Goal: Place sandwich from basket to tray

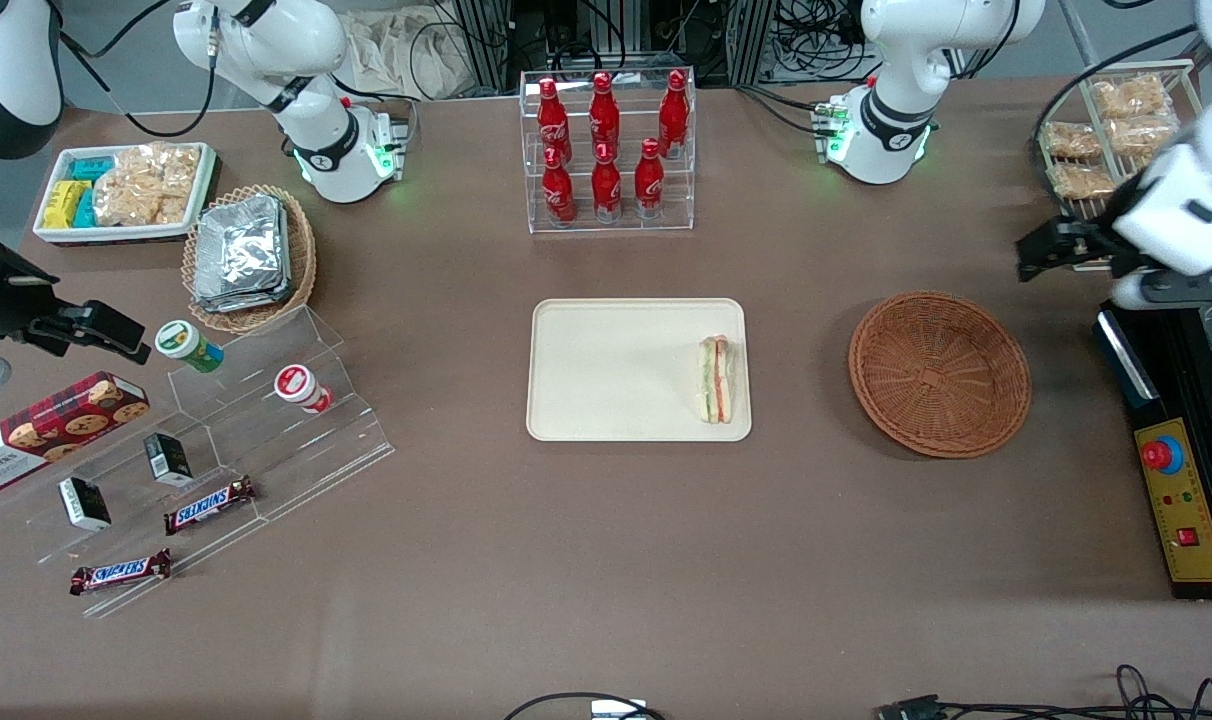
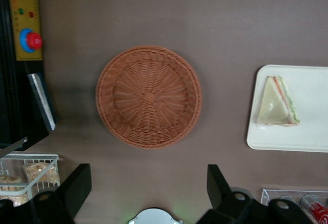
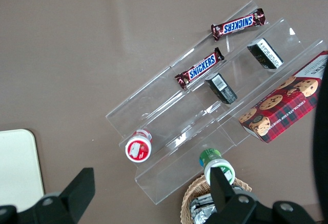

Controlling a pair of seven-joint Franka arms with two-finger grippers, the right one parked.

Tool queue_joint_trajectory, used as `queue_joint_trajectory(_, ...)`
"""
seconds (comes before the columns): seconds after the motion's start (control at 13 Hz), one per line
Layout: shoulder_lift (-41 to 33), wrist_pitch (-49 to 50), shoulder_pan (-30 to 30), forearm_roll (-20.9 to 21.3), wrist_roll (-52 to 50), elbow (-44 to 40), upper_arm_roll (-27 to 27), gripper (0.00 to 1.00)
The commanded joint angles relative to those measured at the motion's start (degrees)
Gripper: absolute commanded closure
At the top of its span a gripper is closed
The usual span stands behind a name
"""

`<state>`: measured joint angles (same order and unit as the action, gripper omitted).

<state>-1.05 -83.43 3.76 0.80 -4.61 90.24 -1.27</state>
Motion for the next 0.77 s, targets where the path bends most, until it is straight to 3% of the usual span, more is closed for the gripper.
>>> queue_joint_trajectory(0.0,-1.0,0.8,0.8,-0.5,-0.2,0.0,-0.7,0.0)
queue_joint_trajectory(0.38,0.3,1.0,0.3,-1.0,-0.9,-2.1,-2.4,0.0)
queue_joint_trajectory(0.69,1.0,1.9,-3.8,-1.1,-7.1,-4.5,1.4,0.0)
